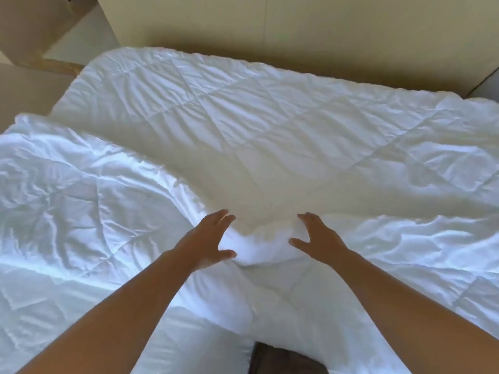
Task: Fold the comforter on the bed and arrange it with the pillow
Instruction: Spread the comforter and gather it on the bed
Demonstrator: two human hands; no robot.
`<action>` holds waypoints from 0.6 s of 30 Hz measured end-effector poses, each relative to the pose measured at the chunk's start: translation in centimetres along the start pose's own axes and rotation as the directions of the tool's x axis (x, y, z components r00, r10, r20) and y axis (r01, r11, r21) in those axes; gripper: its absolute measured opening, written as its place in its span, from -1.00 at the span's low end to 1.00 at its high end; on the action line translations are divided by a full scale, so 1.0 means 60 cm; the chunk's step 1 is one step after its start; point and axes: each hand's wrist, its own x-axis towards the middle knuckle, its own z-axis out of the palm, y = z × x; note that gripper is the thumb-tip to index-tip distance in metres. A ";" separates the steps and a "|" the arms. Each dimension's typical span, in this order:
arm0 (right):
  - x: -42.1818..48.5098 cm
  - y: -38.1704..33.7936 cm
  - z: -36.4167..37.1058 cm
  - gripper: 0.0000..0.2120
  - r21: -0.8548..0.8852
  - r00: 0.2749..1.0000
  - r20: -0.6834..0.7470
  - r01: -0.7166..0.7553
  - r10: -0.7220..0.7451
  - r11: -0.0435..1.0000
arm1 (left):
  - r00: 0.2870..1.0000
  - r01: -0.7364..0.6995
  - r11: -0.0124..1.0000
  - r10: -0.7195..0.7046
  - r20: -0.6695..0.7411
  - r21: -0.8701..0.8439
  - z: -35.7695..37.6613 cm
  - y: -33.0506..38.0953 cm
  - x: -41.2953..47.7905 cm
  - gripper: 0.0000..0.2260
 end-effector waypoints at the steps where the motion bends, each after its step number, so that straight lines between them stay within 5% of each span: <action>1: 0.023 0.018 0.011 -0.21 -0.010 0.999 0.034 0.023 -0.023 1.000 | 0.999 0.013 0.999 -0.014 0.035 0.036 0.017 -0.001 0.017 -0.19; 4: 0.072 0.065 0.049 -0.22 0.020 0.998 0.038 0.055 -0.056 0.998 | 0.997 0.069 0.996 -0.071 0.030 0.058 0.056 -0.005 0.070 -0.24; 7: 0.102 0.090 0.063 -0.39 0.025 1.000 0.019 -0.016 0.016 1.000 | 0.996 0.080 0.996 -0.081 0.028 0.039 0.059 -0.002 0.121 -0.51; 11: 0.138 0.101 0.030 -0.55 0.055 0.973 -0.225 -0.034 0.046 0.998 | 0.985 0.158 0.986 -0.153 -0.081 0.051 0.016 0.008 0.193 -0.59; 15: 0.201 0.122 -0.024 -0.51 0.116 0.890 -0.430 -0.110 0.150 0.987 | 0.965 0.148 0.982 -0.117 -0.236 0.117 -0.044 0.027 0.299 -0.54; 18: 0.254 0.142 -0.029 -0.37 0.118 0.890 -0.401 -0.184 0.216 0.976 | 0.955 0.242 0.949 -0.197 -0.223 0.200 -0.039 0.046 0.378 -0.51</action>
